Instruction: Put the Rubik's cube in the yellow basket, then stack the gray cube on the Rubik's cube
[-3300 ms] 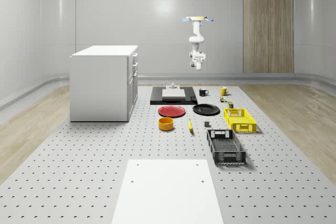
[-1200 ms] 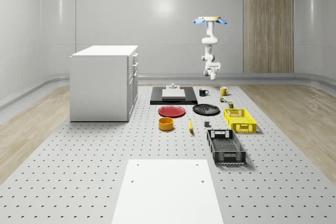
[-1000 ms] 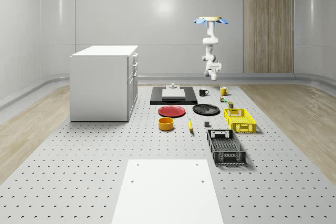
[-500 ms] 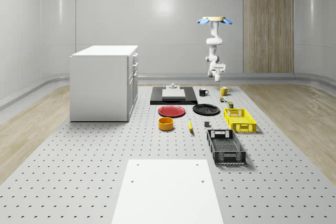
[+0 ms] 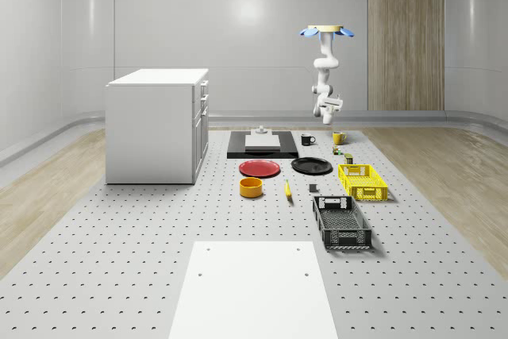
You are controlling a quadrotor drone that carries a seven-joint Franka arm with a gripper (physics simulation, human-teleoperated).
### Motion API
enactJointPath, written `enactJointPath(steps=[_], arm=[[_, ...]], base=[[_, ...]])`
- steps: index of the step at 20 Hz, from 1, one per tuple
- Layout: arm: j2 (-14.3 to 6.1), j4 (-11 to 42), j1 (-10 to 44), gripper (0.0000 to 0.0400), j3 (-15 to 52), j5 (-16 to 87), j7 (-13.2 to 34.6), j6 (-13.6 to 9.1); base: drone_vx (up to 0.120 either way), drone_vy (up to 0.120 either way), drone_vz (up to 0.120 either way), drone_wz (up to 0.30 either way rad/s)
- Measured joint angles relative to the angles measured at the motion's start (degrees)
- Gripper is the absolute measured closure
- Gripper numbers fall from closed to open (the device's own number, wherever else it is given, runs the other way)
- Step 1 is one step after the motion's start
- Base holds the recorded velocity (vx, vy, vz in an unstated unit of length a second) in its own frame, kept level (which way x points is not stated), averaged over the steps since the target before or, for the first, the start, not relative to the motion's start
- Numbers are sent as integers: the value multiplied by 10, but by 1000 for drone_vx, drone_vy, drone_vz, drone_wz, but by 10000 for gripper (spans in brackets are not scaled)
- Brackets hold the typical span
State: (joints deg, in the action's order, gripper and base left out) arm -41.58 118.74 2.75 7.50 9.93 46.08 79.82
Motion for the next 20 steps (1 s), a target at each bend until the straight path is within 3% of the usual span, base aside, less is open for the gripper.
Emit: enactJointPath(steps=[7, 10, 13, 17, 20], arm=[[-15, 58, 48, 0, 146, 212, 33, 10], [-32, 135, 89, 0, 250, 376, 68, 18], [-56, 244, 149, 0, 359, 570, 126, 18], [-88, 375, 262, 0, 477, 804, 227, -16], [-111, 428, 354, 0, 538, 918, 296, -56]], base=[[120, 0, 0, 0], [120, 0, 0, 0], [120, 0, 0, 0], [120, 0, -70, 0], [120, 0, -120, 0]])
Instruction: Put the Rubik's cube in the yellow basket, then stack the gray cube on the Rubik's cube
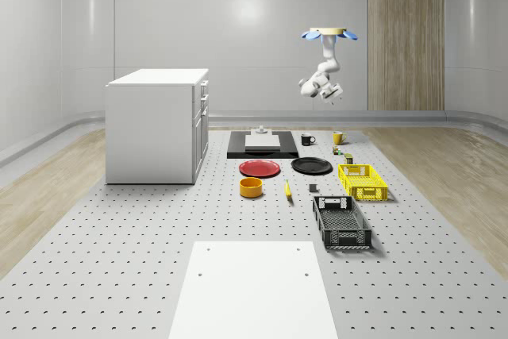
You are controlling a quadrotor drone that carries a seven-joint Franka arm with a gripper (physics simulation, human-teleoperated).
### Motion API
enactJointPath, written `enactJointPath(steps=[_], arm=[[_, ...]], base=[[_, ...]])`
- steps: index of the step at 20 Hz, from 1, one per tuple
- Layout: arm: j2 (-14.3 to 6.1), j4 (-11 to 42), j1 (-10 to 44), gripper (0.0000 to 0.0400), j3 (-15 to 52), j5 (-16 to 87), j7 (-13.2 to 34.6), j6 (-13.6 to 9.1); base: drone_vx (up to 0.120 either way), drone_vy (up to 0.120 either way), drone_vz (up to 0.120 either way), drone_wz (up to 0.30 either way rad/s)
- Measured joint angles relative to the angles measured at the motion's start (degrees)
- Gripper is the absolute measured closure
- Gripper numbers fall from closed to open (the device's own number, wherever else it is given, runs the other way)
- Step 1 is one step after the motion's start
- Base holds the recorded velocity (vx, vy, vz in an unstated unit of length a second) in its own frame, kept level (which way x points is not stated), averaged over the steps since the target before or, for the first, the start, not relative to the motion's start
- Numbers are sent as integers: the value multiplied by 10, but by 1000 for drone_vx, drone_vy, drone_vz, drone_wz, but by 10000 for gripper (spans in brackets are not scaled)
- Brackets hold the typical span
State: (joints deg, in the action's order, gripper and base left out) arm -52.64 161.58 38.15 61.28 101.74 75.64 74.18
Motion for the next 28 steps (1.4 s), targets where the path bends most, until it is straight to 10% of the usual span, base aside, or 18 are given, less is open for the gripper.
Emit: enactJointPath(steps=[10, 28], arm=[[-58, 42, 170, 0, 87, 115, 113, -72], [-120, 42, 227, 0, 121, 103, 156, -47]], base=[[120, 0, -120, 0], [100, -40, -111, 0]])
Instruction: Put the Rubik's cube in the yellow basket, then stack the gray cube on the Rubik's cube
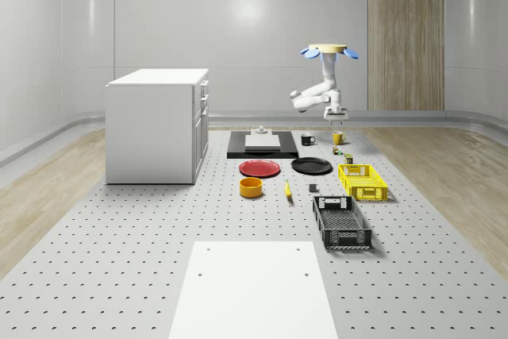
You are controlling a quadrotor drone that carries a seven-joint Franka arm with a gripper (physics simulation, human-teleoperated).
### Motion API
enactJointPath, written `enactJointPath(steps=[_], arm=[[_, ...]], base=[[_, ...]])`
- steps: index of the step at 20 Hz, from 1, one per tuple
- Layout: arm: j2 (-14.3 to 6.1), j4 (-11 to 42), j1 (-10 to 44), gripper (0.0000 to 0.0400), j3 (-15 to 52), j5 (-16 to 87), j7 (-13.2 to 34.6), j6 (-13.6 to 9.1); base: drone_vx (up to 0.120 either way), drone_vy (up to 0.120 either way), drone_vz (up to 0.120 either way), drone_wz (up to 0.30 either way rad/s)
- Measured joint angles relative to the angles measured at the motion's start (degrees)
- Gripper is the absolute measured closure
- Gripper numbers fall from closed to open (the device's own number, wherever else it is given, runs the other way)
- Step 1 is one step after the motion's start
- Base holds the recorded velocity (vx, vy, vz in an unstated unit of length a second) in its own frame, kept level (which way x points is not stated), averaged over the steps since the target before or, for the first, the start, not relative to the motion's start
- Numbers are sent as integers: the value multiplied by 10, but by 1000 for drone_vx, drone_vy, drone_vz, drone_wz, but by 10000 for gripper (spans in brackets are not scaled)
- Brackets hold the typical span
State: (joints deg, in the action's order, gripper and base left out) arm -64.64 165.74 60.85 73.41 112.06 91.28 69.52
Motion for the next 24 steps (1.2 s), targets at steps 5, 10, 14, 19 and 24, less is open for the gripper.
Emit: enactJointPath(steps=[5, 10, 14, 19, 24], arm=[[-15, -1, 6, 0, 5, -8, 5, 13], [-29, -2, 11, 0, 10, -15, 10, 26], [-40, -3, 15, 0, 13, -21, 14, 36], [-53, -4, 19, 0, 17, -28, 18, 48], [-66, -5, 23, 0, 20, -34, 21, 59]], base=[[-24, 0, -120, 0], [-120, 0, -120, 0], [-40, 0, -120, 0], [0, 0, -120, 0], [0, 16, -120, 0]])
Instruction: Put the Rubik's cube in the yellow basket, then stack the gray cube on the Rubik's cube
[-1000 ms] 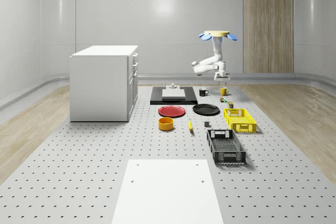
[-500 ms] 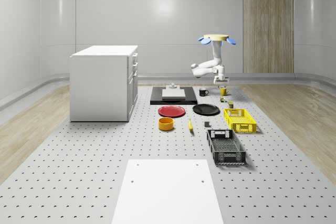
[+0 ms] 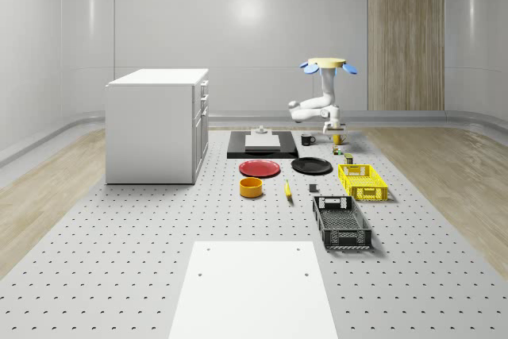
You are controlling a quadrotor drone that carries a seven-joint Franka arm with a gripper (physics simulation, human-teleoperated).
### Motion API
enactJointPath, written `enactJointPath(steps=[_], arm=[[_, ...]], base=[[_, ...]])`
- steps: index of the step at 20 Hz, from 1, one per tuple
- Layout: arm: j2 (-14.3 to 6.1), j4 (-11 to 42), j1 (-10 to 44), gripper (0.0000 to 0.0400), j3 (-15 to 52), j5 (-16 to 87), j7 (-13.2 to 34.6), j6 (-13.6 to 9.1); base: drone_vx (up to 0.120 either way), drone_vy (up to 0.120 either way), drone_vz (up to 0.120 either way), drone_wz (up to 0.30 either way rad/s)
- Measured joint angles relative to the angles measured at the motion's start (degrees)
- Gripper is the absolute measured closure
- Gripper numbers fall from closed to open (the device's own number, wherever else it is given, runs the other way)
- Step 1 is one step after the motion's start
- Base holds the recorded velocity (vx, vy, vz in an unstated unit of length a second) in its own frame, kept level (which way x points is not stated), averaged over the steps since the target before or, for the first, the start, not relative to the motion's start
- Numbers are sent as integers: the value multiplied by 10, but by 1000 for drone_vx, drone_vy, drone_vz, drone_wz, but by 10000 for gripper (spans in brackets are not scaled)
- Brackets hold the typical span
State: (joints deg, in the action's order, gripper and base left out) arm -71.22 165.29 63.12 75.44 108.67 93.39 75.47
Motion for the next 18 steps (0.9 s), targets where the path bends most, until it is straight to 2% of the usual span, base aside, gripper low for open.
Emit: enactJointPath(steps=[1, 8, 18], arm=[[-2, 0, 1, 0, 1, -1, 1, 2], [-19, -1, 6, 0, 5, -9, 5, 18], [-49, -12, 6, 0, -44, 31, 2, 62]], base=[[0, 120, -120, 0], [0, 0, -114, 0], [0, 0, 0, 0]])
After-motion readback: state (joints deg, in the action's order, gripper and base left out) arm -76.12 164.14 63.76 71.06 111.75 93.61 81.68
